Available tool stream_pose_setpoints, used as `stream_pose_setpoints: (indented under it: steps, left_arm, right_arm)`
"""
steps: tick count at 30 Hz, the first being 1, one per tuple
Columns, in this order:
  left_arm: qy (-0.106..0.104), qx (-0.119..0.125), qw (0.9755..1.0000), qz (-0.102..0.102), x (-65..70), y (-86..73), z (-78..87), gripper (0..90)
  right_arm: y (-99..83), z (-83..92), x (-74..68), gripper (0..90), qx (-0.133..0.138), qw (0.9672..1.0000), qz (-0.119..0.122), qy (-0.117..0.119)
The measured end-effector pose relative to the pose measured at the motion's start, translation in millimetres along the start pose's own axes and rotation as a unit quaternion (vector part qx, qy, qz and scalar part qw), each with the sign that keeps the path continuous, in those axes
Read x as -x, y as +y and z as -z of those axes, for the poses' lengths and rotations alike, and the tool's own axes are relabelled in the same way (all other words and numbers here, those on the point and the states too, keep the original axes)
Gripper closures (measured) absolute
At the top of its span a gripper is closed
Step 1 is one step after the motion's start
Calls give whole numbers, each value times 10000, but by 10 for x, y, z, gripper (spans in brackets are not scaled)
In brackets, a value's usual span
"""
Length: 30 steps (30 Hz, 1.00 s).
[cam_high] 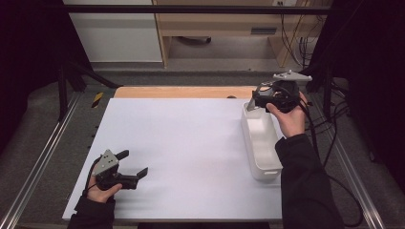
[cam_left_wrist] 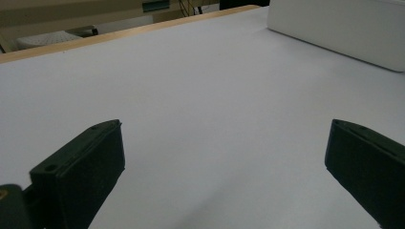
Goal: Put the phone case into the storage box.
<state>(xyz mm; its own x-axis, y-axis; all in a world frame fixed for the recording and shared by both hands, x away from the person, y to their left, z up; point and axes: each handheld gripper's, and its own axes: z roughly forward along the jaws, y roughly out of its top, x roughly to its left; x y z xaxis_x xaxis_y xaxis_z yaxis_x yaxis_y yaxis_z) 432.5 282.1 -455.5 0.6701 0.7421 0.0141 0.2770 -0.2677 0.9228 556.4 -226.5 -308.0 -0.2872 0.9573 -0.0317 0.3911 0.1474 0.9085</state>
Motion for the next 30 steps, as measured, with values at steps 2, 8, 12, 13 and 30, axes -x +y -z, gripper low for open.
stream_pose_setpoints:
  steps: [2, 8, 12, 13, 30]
  left_arm:
    - [-5, -8, 10000, -5, 0, -2, -3, 0]
    - [-12, -11, 10000, -5, 0, -4, -8, 0]
    - [-18, -24, 10000, -14, 1, -7, -12, 0]
    - [-18, -25, 10000, -13, 1, -7, -13, 0]
    - [-30, -45, 10000, -21, 2, -15, -27, 0]
  right_arm:
    - [-12, -32, 12, 118, -42, 10000, -21, -20]
    - [-51, -127, 32, 118, -138, 9998, -92, -93]
    - [-79, -198, 44, 118, -214, 9996, -135, -144]
    - [-87, -216, 47, 118, -229, 9995, -149, -153]
    - [-241, -513, 113, 118, -549, 9974, -328, -341]
